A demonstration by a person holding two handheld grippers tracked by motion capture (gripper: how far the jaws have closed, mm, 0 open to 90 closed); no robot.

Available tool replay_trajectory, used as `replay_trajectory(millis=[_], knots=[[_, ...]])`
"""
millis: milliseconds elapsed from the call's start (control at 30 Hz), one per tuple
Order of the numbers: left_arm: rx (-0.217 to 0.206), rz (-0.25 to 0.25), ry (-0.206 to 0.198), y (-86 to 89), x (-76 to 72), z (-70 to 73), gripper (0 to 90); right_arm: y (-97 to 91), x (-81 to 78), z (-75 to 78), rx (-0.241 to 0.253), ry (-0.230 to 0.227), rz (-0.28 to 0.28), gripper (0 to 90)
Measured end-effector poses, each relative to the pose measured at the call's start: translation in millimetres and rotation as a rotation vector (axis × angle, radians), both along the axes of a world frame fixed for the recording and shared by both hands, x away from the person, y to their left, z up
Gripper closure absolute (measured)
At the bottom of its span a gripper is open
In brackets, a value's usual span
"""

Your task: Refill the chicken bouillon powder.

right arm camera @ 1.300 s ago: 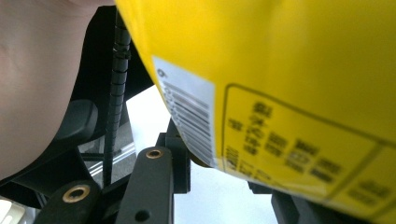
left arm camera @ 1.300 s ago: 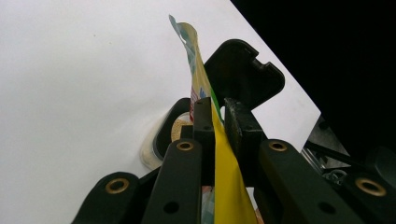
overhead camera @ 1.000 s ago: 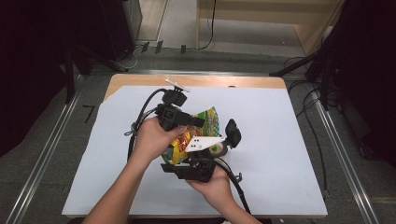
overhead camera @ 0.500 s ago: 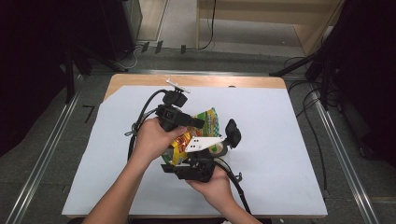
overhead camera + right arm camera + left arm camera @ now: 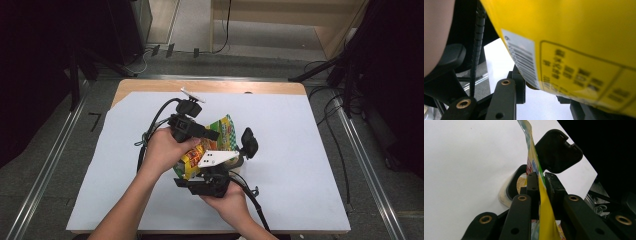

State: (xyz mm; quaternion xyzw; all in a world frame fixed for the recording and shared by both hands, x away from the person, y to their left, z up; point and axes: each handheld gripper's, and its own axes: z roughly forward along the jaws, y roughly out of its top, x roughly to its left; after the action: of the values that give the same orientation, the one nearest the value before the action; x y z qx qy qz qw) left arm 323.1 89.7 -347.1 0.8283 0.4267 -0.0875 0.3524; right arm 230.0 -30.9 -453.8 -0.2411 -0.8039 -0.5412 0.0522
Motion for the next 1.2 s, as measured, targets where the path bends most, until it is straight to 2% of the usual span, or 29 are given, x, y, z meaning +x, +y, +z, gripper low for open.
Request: replay_trajectory(millis=[300,833,1200], knots=[[0.002,-0.005,-0.001,0.9,0.3,-0.5,83.0,3.0,-2.2,-5.6,-0.009,0.001,0.008,68.0],[0.0,-0.014,0.016,-0.6,3.1,-8.5,83.5,5.4,-4.6,-17.7,-0.049,-0.028,0.027,68.0],[-0.03,-0.031,0.035,3.5,9.4,-18.1,84.2,7.8,-4.9,-26.1,-0.101,-0.063,0.043,67.7]])
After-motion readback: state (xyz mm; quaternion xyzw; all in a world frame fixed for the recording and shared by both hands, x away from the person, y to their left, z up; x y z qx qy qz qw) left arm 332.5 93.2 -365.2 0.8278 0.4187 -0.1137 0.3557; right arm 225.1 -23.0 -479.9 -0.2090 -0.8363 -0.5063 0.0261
